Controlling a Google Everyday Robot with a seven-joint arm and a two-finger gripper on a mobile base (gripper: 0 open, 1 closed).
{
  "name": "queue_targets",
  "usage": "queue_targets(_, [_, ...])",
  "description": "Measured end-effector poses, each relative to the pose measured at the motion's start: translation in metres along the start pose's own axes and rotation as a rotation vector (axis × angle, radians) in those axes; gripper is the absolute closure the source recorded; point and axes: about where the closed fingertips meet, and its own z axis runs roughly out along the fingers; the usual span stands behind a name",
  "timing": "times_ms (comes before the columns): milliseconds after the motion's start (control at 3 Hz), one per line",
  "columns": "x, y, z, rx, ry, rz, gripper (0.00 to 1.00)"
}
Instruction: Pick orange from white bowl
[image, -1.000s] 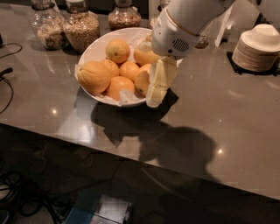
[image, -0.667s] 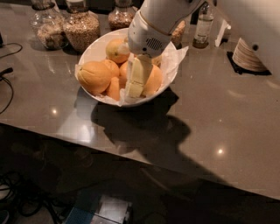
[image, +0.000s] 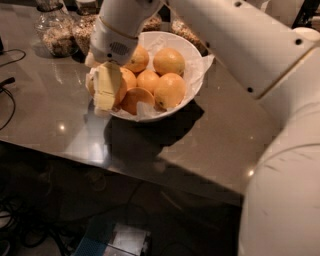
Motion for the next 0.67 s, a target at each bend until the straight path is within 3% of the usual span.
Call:
queue_targets(333, [-0.0435,-0.008,0.0217,-0.041,-0.002,-0.072,0.0])
queue_targets(667, [-0.0435,-0.008,0.0217,-0.041,-0.002,-0.072,0.0])
